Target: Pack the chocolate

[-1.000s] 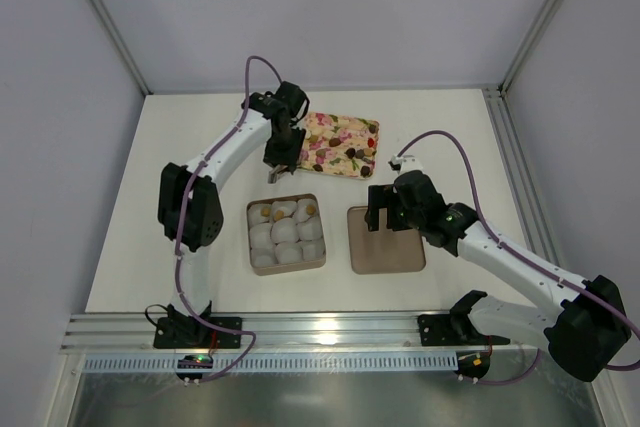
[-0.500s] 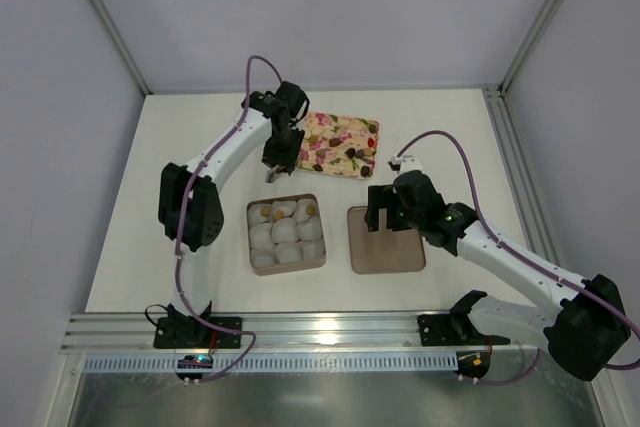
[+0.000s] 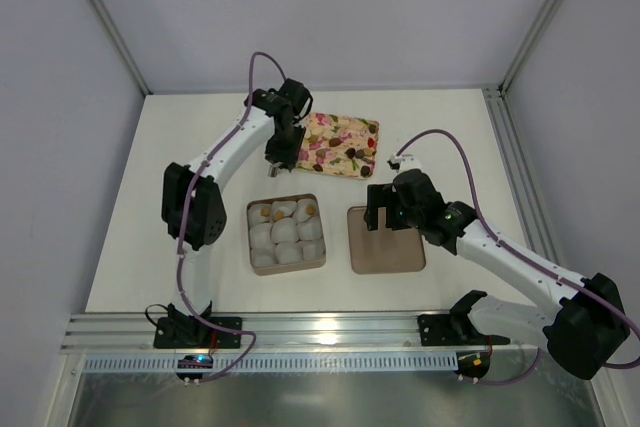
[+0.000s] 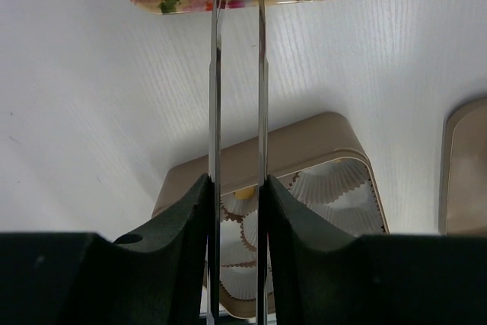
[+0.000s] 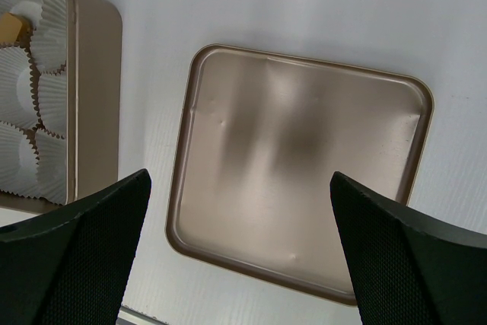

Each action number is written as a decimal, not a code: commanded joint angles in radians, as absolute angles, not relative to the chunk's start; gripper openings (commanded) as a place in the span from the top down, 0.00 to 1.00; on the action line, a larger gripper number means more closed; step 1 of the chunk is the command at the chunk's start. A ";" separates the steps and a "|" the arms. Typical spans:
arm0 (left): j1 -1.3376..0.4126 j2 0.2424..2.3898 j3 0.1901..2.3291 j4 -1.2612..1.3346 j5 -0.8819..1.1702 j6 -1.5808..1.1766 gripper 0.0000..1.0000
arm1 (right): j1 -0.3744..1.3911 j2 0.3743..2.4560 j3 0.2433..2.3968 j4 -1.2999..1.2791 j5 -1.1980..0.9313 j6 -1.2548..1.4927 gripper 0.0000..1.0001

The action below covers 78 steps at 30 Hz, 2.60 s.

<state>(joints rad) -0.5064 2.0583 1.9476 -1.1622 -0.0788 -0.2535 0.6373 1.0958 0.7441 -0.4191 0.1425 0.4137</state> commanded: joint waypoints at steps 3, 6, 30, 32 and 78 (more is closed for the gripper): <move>-0.508 2.062 2.039 -1.170 -0.120 -0.250 0.68 | 0.632 1.100 0.787 -0.394 0.141 0.402 0.00; -0.508 2.072 2.052 -1.180 -0.120 -0.252 0.69 | 0.632 1.098 0.787 -0.394 0.141 0.402 0.00; -0.506 2.155 2.117 -1.140 -0.138 -0.285 0.54 | 0.630 1.085 0.779 -0.406 0.150 0.399 0.00; -0.506 2.177 2.131 -1.137 -0.143 -0.296 0.54 | 0.632 1.086 0.778 -0.408 0.152 0.399 0.00; -0.503 2.157 2.174 -1.201 -0.170 -0.281 0.69 | 0.629 1.066 0.759 -0.413 0.140 0.407 0.00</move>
